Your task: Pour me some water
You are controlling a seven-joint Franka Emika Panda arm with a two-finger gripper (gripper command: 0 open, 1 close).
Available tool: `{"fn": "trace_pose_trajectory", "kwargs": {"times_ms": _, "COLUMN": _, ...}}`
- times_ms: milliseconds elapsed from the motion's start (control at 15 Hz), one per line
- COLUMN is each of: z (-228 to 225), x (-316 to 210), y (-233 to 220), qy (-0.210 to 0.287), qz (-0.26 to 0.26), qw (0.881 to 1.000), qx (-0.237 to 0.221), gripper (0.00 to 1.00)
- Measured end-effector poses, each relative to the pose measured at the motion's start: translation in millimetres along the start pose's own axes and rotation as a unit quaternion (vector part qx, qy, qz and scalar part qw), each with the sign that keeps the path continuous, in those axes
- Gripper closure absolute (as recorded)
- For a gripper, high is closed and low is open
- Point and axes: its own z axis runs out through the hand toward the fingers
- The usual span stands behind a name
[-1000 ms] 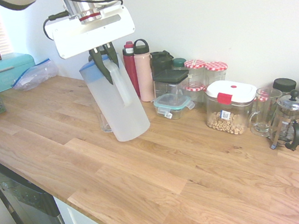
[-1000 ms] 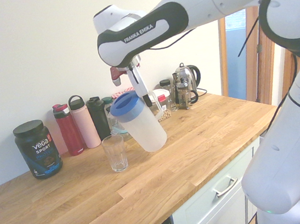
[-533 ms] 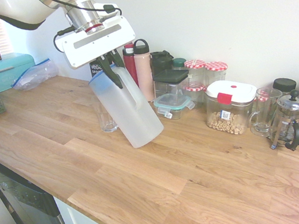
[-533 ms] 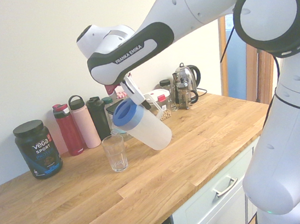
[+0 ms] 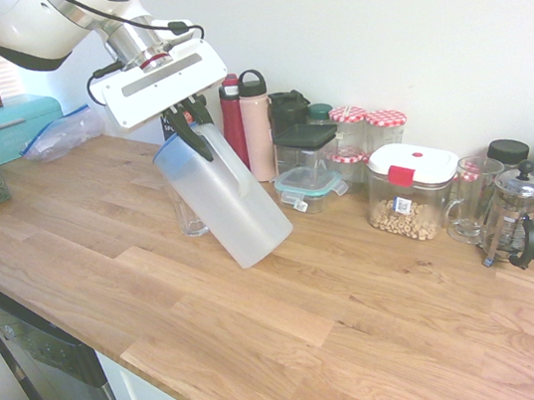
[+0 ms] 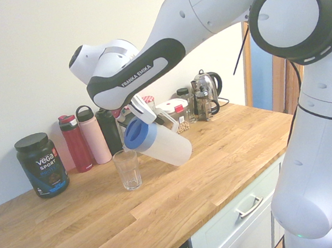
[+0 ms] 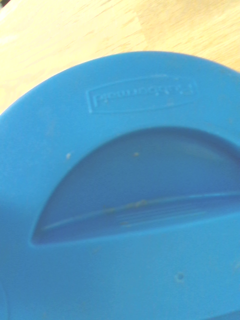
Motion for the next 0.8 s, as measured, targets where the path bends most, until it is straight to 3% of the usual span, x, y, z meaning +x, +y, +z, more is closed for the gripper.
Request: {"fn": "trace_pose_trajectory", "kwargs": {"times_ms": 800, "z": -10, "x": 5, "y": -16, "qy": -0.003, "qz": -0.002, "qw": 0.997, "qx": -0.075, "gripper": 1.0}}
